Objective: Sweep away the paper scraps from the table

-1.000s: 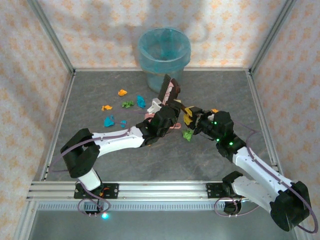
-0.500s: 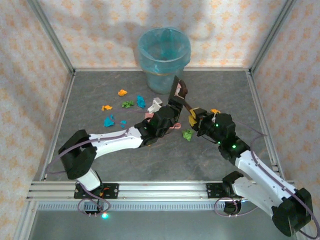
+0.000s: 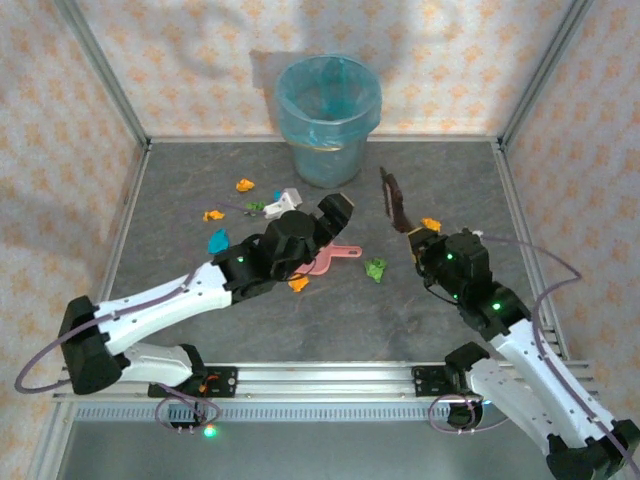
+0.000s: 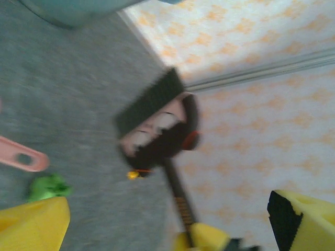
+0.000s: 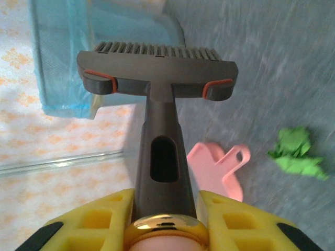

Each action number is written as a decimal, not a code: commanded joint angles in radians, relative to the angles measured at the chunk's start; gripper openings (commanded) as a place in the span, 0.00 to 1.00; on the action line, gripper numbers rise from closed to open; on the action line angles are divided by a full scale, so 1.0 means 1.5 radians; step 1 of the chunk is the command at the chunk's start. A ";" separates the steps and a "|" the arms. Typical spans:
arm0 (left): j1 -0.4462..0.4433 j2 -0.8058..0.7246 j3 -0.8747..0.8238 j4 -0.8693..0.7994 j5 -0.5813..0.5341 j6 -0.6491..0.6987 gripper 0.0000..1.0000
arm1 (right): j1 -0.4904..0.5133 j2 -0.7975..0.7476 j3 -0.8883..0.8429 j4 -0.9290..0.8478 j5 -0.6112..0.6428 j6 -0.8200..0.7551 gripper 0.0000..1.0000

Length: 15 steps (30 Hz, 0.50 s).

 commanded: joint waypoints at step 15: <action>0.003 0.026 0.236 -0.670 -0.163 0.076 1.00 | -0.005 0.109 0.088 0.024 0.263 -0.586 0.00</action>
